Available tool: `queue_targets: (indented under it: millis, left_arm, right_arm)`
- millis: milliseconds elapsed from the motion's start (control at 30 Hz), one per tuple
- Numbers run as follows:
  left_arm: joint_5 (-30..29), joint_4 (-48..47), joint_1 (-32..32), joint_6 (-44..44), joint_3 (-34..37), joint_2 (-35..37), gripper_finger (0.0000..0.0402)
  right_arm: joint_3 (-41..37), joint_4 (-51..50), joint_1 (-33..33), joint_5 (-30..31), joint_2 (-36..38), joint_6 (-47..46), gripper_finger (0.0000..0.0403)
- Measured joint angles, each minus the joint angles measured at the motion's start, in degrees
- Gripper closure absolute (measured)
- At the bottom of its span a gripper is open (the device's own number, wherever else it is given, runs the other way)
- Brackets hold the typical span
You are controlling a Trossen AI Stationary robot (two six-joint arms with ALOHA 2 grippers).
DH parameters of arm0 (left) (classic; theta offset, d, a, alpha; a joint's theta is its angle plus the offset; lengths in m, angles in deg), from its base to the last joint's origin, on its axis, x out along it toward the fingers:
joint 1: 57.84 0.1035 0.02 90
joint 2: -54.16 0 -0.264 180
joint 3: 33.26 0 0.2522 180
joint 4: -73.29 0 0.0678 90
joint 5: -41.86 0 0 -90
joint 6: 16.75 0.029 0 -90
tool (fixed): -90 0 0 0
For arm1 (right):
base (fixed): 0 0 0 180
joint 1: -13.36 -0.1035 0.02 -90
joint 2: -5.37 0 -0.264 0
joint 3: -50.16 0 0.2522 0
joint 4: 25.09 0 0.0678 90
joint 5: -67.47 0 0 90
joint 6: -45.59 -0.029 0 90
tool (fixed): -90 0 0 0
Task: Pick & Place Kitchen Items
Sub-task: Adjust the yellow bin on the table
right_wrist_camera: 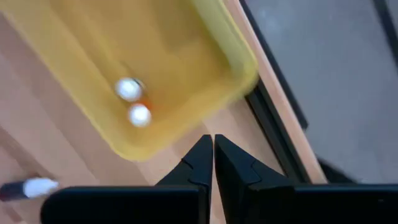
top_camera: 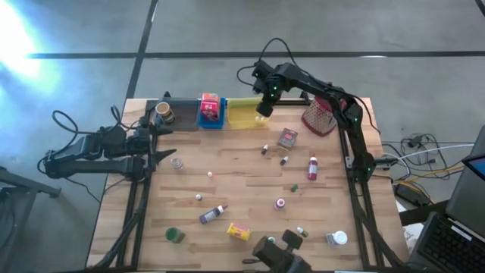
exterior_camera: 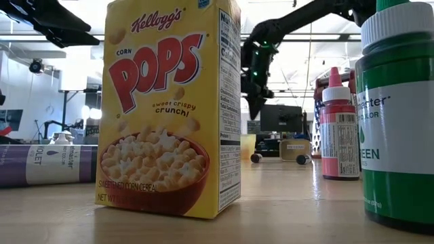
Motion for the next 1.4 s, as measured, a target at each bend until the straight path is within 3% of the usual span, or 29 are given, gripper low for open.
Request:
queue_targets:
  millis: [367, 567, 1033, 1400]
  left_arm:
    - [0.00, 0.01, -0.01, 0.00, 0.01, 0.00, 0.0062]
    - [0.00, -0.01, 0.00, 0.00, 0.00, 0.00, 0.0062]
    - [0.00, -0.01, 0.00, 0.00, 0.00, 0.00, 0.0062]
    - [0.00, -0.01, -0.01, 0.00, 0.00, 0.00, 0.0062]
  right_arm:
    - [-8.15, 5.44, 2.58, 0.13, 0.00, -2.00, 0.0394]
    - [-10.49, 8.30, 2.51, -2.91, -0.07, -2.00, 0.0395]
    - [-10.68, 12.80, 2.35, -8.89, -0.07, -3.07, 0.0395]
    - [-10.01, 11.76, 2.53, -8.52, -0.03, -2.31, 0.0394]
